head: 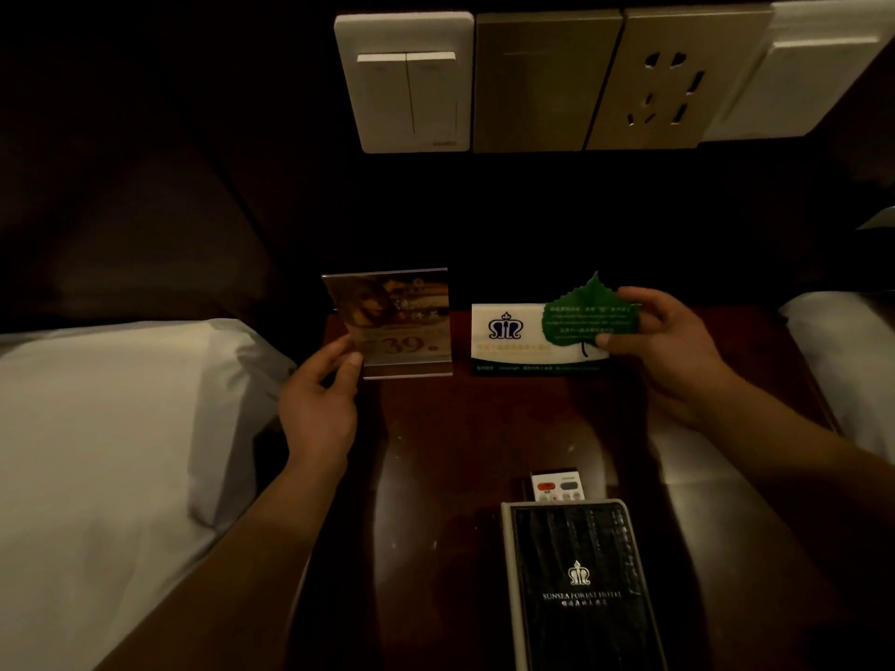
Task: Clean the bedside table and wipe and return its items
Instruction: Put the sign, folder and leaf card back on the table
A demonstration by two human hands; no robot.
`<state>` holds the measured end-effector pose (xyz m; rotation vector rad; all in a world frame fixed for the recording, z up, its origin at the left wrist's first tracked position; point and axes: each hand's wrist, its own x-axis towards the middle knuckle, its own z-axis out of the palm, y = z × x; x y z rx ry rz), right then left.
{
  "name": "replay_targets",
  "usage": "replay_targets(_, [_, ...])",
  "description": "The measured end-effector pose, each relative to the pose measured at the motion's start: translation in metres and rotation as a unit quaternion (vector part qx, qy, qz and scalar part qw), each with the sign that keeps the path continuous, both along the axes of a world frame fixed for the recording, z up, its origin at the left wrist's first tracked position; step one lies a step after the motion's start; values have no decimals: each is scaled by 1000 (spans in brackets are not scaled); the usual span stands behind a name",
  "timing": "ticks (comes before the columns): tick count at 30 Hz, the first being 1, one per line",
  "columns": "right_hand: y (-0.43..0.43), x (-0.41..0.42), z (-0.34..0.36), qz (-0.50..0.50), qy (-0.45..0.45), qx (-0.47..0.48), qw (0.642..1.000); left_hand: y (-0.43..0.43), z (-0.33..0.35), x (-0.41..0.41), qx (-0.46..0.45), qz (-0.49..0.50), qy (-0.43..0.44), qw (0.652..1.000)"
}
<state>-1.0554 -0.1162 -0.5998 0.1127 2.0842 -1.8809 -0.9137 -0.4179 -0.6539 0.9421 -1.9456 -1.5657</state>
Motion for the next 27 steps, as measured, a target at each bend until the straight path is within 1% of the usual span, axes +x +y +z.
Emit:
replay_targets(3, [-1,5,-3,-17,-4,-6,1000,-4,1,-7,-3,6,-12,1000])
replay_targets(6, [-5,4,-7,-27,26,6,999,-6,0,-9,-37,-15,-37,999])
replay_targets(8, [-6,3,-11,-29,43,11,999,-7,0,-9,-47,-24,-40,998])
replay_targets(11, [-5,3,-17,-27,54,19,998,-7,1,-9,-49,-21,-40,998])
replay_targets(27, [-5,-5,-17,-29,52,13,998,-5,-4,-11,-47,11,-42,998])
